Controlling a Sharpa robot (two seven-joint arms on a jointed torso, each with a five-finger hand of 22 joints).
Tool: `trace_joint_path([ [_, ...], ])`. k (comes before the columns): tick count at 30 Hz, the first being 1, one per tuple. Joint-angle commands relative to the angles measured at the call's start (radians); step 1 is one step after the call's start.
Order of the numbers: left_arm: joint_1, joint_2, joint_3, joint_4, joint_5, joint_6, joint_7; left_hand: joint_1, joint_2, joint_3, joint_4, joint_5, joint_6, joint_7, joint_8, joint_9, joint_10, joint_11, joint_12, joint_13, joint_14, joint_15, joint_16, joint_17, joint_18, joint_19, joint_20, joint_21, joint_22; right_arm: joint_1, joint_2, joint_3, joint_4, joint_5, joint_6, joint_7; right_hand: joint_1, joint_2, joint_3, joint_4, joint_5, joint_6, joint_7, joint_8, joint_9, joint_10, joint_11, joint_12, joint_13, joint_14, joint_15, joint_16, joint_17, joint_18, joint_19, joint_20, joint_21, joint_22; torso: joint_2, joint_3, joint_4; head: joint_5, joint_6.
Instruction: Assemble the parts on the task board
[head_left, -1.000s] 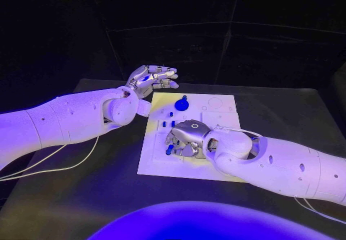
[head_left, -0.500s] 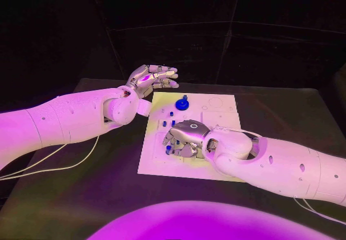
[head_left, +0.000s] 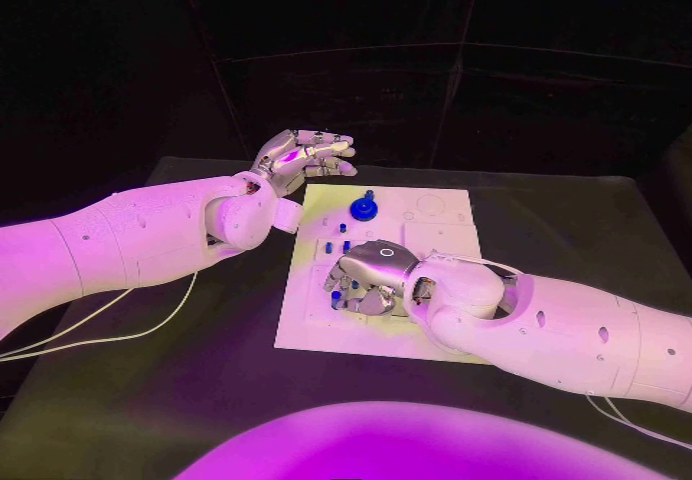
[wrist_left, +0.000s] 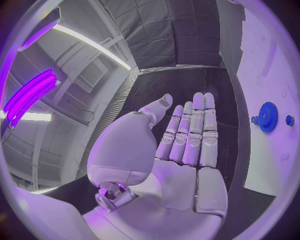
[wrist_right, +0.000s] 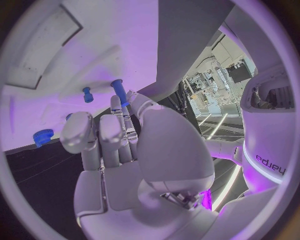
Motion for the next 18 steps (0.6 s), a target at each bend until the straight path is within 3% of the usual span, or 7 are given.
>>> trace_joint_path([
  [1, 0.002, 0.000, 0.001, 0.001, -0.002, 0.011, 0.003, 0.009, 0.003, 0.001, -0.003, 0.003, -0.006, -0.002, 0.004, 0.001, -0.006, 0.001, 0.004, 0.001, 0.000, 0.005, -0.006, -0.001, 0.003, 0.002, 0.008, -0.006, -0.001, 0.001, -0.001, 0.000, 0.002, 0.002, -0.022, -0.002, 0.003, -0.007, 0.005, 0.001, 0.000, 0.003, 0.004, -0.003, -0.001, -0.005, 0.006, -0.011, -0.002, 0.008, -0.005, 0.006, -0.001, 0.002, 0.005, 0.003, 0.005, -0.002, 0.000, -0.0002, 0.0004, -0.001, 0.000],
  [4, 0.002, 0.000, 0.001, 0.001, -0.002, 0.011, 0.003, 0.009, 0.003, 0.001, -0.003, 0.003, -0.006, -0.002, 0.004, 0.001, -0.006, 0.001, 0.004, 0.001, 0.000, 0.005, -0.006, -0.001, 0.003, 0.002, 0.008, -0.006, -0.001, 0.001, -0.008, 0.000, 0.003, -0.006, -0.045, -0.015, -0.005, -0.017, 0.002, 0.005, -0.001, -0.014, 0.011, -0.011, -0.005, -0.022, 0.013, -0.025, -0.006, 0.006, 0.000, 0.003, -0.007, 0.002, 0.002, 0.006, 0.003, -0.007, -0.001, 0.0003, -0.0001, 0.000, 0.000],
  [6, 0.002, 0.000, 0.001, 0.001, -0.002, 0.011, 0.003, 0.009, 0.003, 0.001, -0.003, 0.003, -0.006, -0.002, 0.004, 0.001, -0.006, 0.001, 0.004, 0.001, 0.000, 0.005, -0.006, -0.001, 0.003, 0.002, 0.008, -0.006, -0.001, 0.001, -0.014, 0.000, 0.006, -0.010, -0.058, -0.022, -0.008, -0.022, -0.002, 0.007, -0.001, -0.058, 0.013, -0.011, -0.008, -0.034, 0.013, -0.035, -0.007, 0.005, 0.001, 0.004, -0.008, 0.003, 0.001, 0.009, 0.002, -0.008, -0.001, 0.0006, -0.0001, -0.001, 0.000],
  [7, 0.002, -0.001, 0.001, 0.001, -0.002, 0.011, 0.003, 0.009, 0.003, 0.001, -0.003, 0.003, -0.006, -0.002, 0.004, 0.001, -0.006, 0.001, 0.004, 0.001, 0.000, 0.005, -0.006, -0.001, 0.003, 0.002, 0.008, -0.006, -0.001, 0.001, -0.020, 0.001, 0.010, -0.013, -0.072, -0.029, -0.012, -0.028, -0.008, 0.008, -0.001, -0.113, 0.012, -0.015, -0.010, -0.046, 0.012, -0.043, -0.007, 0.005, 0.000, 0.003, -0.009, 0.004, -0.001, 0.009, 0.001, -0.010, -0.001, 0.0007, -0.0004, -0.001, 0.001],
  [9, 0.002, -0.001, 0.001, 0.001, -0.002, 0.011, 0.003, 0.009, 0.003, 0.001, -0.003, 0.003, -0.006, -0.002, 0.004, 0.001, -0.006, 0.001, 0.004, 0.001, 0.000, 0.005, -0.006, -0.001, 0.003, 0.002, 0.008, -0.006, -0.001, 0.001, -0.028, 0.001, 0.016, -0.015, -0.084, -0.035, -0.017, -0.033, -0.016, 0.010, -0.001, -0.145, 0.013, -0.015, -0.010, -0.054, 0.013, -0.047, -0.007, 0.004, 0.002, 0.003, -0.010, 0.005, -0.002, 0.009, 0.000, -0.012, -0.001, 0.0002, -0.0009, -0.004, 0.004],
  [13, 0.002, -0.002, 0.001, 0.001, -0.002, 0.011, 0.002, 0.009, 0.003, 0.001, -0.003, 0.003, -0.006, -0.002, 0.004, 0.001, -0.006, 0.001, 0.004, 0.001, 0.000, 0.005, -0.006, -0.001, 0.003, 0.002, 0.008, -0.006, -0.001, 0.002, -0.063, 0.002, 0.043, -0.017, -0.118, -0.044, -0.024, -0.037, -0.027, 0.015, -0.002, -0.143, 0.016, -0.012, -0.007, -0.058, 0.015, -0.049, -0.006, 0.004, 0.003, 0.002, -0.013, 0.005, -0.003, 0.010, -0.001, -0.014, -0.002, -0.0012, -0.0010, -0.010, 0.009],
  [18, 0.002, -0.005, 0.001, 0.001, -0.002, 0.010, 0.002, 0.009, 0.003, 0.001, -0.003, 0.003, -0.006, -0.002, 0.004, 0.001, -0.006, 0.001, 0.004, 0.001, 0.000, 0.005, -0.006, -0.001, 0.003, 0.002, 0.008, -0.006, -0.001, 0.017, -0.139, 0.003, 0.099, 0.045, -0.183, -0.049, -0.031, -0.033, -0.042, 0.025, 0.002, -0.078, 0.018, 0.005, 0.002, -0.046, 0.021, -0.040, -0.002, 0.003, 0.007, 0.000, -0.017, 0.005, -0.004, 0.014, -0.002, -0.016, -0.004, -0.0009, -0.0041, -0.017, 0.016],
])
